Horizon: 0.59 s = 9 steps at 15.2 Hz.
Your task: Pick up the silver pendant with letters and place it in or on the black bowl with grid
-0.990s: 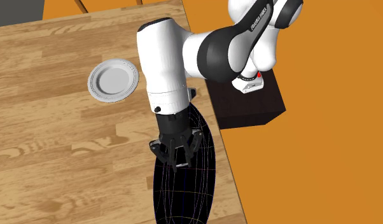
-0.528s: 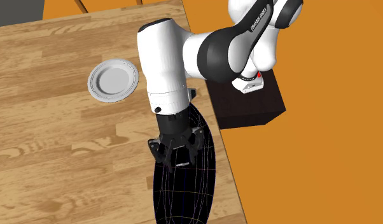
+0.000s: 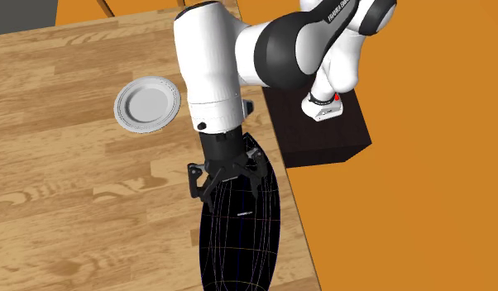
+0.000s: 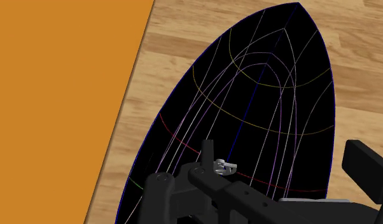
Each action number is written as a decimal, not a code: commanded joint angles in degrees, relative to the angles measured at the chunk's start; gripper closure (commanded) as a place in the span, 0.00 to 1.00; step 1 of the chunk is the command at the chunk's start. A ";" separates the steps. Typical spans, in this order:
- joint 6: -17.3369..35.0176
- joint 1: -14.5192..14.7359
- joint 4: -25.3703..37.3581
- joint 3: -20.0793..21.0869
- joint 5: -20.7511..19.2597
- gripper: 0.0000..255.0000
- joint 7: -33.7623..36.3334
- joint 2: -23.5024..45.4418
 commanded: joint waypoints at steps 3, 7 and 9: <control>-3.00 -1.33 1.32 -0.68 0.96 0.00 -0.30 -1.06; -3.00 -1.33 1.33 -0.68 0.96 0.00 -0.29 -1.05; -2.99 -1.33 1.31 -0.68 0.96 0.00 -0.30 -1.06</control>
